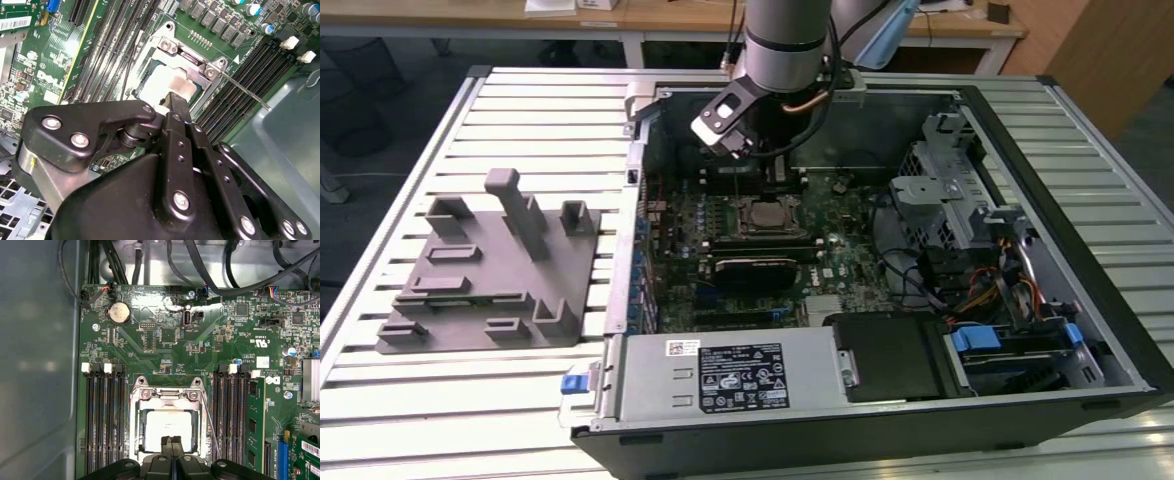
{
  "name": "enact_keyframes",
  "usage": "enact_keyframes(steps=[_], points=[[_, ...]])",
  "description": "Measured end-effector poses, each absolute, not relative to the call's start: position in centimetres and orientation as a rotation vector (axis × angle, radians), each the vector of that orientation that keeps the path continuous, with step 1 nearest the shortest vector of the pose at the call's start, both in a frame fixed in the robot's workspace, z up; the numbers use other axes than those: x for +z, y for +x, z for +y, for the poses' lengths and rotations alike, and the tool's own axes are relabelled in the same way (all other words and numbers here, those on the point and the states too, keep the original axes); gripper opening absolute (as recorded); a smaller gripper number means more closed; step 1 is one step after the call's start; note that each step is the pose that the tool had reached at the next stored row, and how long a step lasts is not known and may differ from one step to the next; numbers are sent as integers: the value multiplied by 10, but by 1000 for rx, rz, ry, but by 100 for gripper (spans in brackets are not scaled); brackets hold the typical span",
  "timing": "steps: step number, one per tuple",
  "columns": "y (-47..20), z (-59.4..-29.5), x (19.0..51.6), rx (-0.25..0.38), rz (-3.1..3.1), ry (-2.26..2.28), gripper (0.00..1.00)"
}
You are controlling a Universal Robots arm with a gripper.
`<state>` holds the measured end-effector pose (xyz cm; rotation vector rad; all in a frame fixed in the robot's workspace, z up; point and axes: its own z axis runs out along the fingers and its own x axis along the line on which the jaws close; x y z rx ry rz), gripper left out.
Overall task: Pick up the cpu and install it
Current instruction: 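Install the first cpu locking lever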
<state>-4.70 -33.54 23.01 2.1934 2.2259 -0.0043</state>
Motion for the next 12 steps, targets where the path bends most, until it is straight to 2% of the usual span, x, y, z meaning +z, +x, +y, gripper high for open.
enact_keyframes(steps=[12], points=[[-47,-335,233,-2,2356,2052,11]])
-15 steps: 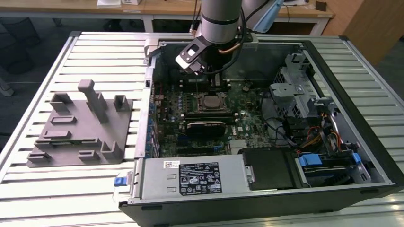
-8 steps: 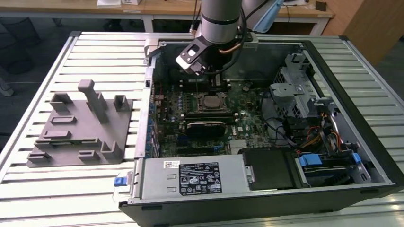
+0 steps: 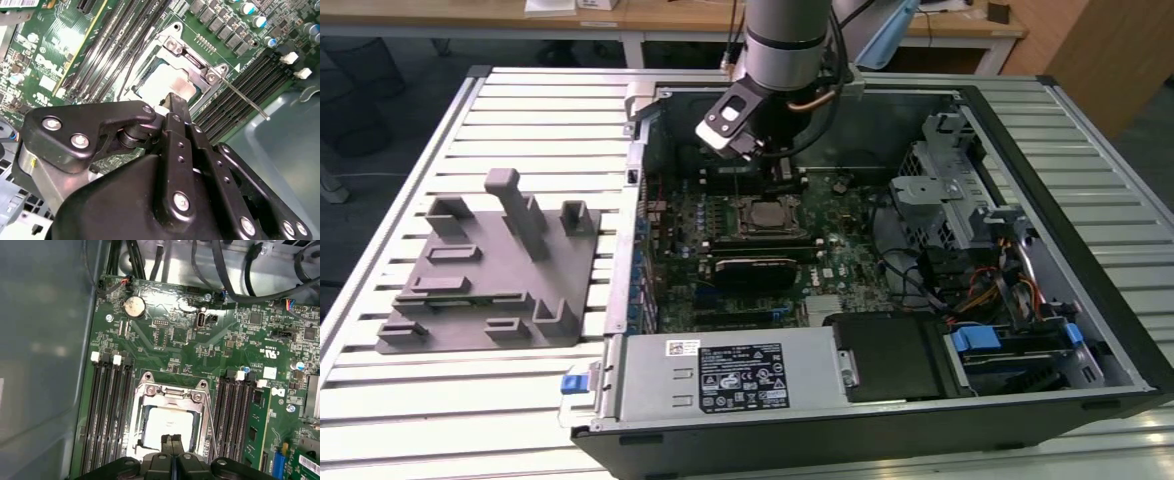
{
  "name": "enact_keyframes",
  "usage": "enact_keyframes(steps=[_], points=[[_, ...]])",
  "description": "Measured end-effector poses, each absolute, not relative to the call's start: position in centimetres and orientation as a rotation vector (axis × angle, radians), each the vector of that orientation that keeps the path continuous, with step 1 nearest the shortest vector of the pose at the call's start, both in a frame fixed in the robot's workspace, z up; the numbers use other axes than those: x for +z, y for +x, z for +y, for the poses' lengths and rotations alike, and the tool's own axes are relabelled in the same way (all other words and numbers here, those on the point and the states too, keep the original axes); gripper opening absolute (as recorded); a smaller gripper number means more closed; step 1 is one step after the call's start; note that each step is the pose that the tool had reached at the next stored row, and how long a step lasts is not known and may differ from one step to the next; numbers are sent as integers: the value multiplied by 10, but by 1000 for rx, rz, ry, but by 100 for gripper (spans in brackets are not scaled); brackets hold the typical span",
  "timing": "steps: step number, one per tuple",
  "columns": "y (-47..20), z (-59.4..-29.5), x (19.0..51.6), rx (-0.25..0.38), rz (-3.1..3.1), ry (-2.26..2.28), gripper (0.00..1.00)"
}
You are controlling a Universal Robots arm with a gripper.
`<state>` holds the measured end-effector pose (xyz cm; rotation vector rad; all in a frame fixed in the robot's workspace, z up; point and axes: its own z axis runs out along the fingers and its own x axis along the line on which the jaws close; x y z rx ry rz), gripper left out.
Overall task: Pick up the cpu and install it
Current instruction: 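Install the first cpu locking lever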
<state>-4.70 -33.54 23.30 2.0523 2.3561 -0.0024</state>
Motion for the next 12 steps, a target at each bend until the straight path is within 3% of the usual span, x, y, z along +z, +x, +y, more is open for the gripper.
enact_keyframes(steps=[12], points=[[-47,-335,249,0,2459,1927,11]])
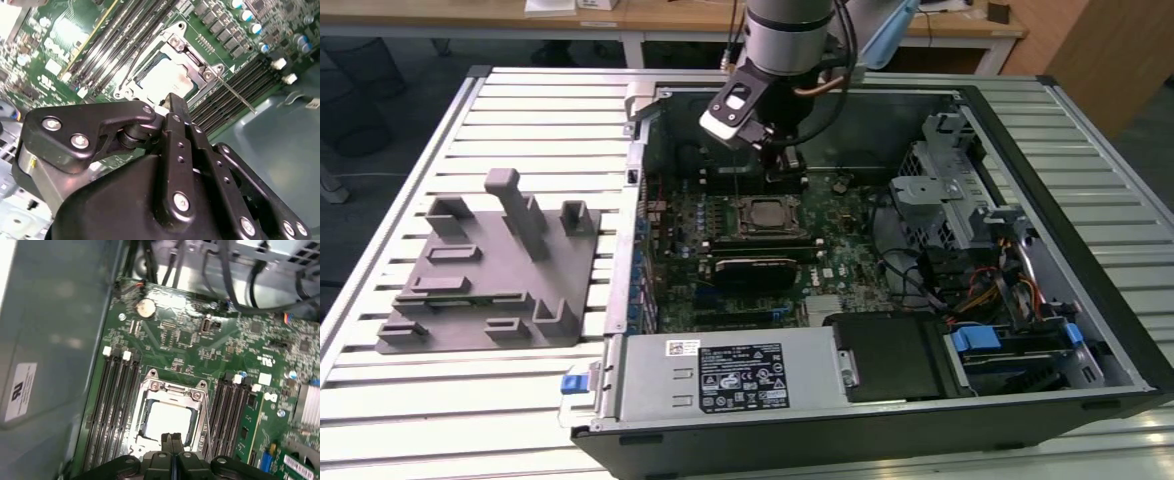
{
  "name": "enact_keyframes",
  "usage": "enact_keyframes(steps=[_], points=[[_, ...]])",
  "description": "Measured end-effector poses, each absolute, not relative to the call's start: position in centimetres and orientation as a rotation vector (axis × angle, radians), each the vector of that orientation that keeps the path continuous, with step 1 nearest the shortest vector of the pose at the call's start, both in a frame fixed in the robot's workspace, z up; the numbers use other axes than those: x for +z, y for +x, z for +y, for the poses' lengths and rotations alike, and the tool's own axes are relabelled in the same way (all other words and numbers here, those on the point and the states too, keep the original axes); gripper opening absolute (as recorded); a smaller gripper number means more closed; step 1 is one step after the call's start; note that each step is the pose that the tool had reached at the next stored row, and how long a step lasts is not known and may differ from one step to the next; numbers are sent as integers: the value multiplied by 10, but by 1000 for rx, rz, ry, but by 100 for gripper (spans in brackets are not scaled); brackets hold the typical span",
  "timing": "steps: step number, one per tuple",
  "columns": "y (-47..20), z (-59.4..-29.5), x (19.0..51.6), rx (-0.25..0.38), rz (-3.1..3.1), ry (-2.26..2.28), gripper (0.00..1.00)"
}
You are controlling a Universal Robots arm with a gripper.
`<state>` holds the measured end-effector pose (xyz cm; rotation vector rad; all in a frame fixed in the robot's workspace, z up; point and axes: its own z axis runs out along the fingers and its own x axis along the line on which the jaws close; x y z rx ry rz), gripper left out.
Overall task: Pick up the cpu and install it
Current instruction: 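Install the first cpu locking lever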
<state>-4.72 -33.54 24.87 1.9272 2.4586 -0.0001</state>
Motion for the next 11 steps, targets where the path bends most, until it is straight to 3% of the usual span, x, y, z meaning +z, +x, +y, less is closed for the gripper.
enact_keyframes(steps=[11], points=[[-47,-335,249,3,2640,1671,11]])
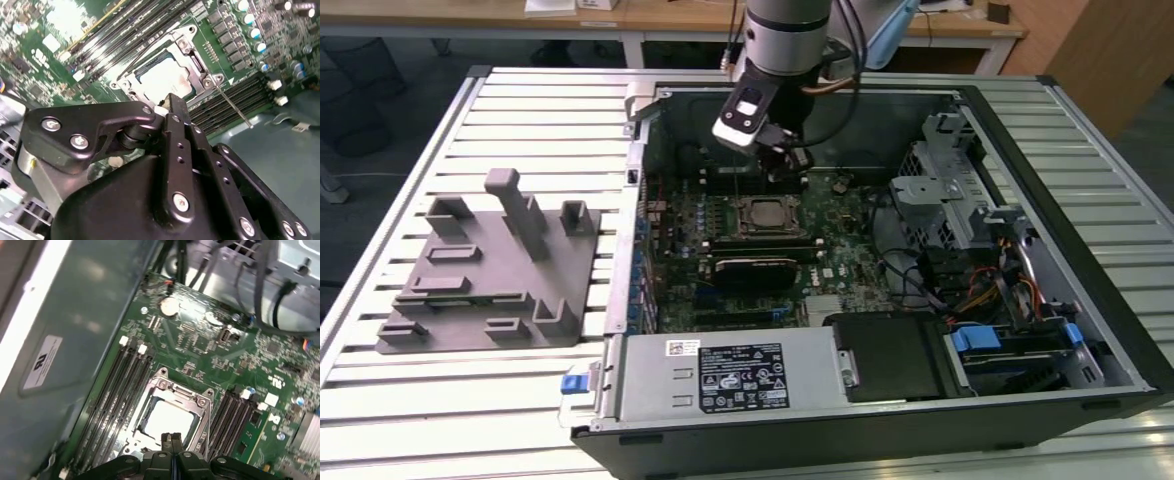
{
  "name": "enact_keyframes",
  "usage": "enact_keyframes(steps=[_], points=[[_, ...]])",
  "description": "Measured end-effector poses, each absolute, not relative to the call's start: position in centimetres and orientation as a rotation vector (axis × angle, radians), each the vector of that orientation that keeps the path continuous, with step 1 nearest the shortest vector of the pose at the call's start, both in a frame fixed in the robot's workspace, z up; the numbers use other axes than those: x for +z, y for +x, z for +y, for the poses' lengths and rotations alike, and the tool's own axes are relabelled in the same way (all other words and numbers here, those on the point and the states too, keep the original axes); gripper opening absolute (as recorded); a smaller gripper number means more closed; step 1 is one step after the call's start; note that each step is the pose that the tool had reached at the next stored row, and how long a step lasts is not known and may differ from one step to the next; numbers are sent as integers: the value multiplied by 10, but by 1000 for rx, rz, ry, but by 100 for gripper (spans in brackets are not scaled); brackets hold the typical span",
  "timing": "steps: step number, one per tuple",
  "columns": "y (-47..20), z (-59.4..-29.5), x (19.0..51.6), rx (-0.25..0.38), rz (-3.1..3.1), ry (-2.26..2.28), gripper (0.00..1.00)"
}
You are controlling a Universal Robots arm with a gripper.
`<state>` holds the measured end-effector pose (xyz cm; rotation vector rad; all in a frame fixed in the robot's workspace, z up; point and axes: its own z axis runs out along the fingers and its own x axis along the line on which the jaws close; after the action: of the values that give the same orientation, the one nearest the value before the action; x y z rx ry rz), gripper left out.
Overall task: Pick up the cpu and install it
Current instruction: 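Install the first cpu locking lever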
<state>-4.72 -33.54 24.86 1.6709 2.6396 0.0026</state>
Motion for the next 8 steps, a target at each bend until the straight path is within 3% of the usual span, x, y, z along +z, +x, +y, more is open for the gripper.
enact_keyframes(steps=[8], points=[[-47,-335,249,5,2753,1477,11]])
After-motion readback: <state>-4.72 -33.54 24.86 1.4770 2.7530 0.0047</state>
